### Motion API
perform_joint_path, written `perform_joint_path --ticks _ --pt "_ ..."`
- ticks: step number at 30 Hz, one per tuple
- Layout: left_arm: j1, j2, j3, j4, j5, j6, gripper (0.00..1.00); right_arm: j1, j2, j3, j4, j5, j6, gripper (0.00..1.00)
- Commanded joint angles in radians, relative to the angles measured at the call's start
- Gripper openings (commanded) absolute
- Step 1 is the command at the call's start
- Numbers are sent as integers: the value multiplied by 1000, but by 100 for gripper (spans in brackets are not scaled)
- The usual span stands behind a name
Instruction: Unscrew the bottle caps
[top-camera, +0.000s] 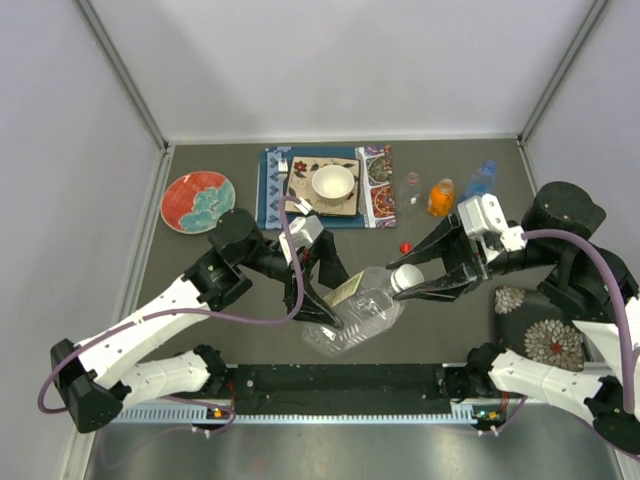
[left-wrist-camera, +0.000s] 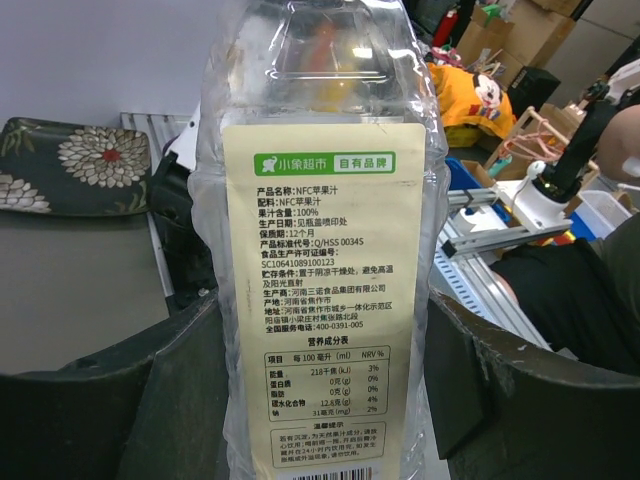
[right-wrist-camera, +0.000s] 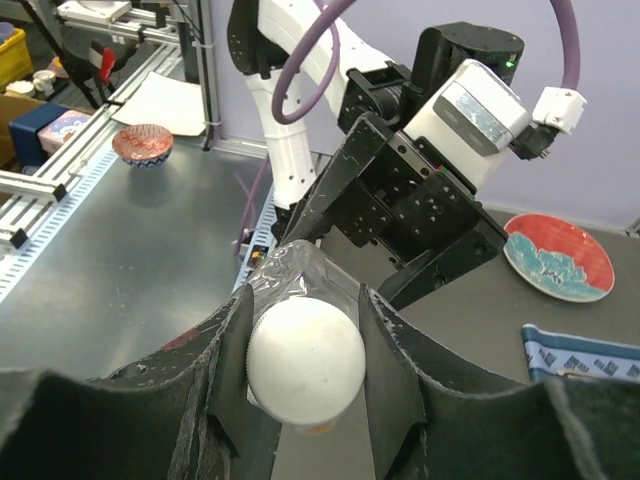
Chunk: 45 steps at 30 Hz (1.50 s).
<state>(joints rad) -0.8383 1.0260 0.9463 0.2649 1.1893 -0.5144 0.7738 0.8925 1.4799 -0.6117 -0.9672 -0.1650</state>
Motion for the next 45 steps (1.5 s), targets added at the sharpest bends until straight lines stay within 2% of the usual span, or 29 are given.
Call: perform_joint_path --ticks 1,9,16,22,24,27,28,30,31,34,36,39,41,45 --pt "1 -20 58 -87 -28 161 0 -10 2 20 -49 76 -11 0" --pt "2 -7 74 -232 -48 277 0 -10 -7 65 -48 55 -5 0" --pt "1 14 26 -112 44 176 0 -10 16 118 -52 -175 12 0" --pt "1 8 35 -142 41 203 0 -30 19 135 -53 -214 13 0" --pt "4 -3 49 -232 -26 264 0 -38 -4 148 -39 -34 28 0" --pt "5 -27 49 -262 -175 321 0 -36 -35 123 42 386 128 0" --pt "5 -35 48 -309 -216 344 0 -36 -38 120 43 602 133 0" --pt "5 -59 40 -319 -351 358 0 -38 -33 89 26 800 153 0" --pt "5 -69 29 -332 -399 372 0 -38 -15 76 18 1061 188 0" --pt "7 -115 3 -357 -564 398 0 -42 3 -15 -39 1405 287 0" --pt "5 -161 -17 -366 -624 407 0 -74 -16 -128 -45 1475 376 0" --pt "5 -240 -58 -372 -736 416 0 -151 -47 -285 -42 1484 506 0" --pt "5 -294 -81 -372 -799 424 0 -178 -37 -383 -42 1457 554 0" --pt "7 -339 -89 -400 -830 441 0 -220 32 -539 12 1349 660 0"
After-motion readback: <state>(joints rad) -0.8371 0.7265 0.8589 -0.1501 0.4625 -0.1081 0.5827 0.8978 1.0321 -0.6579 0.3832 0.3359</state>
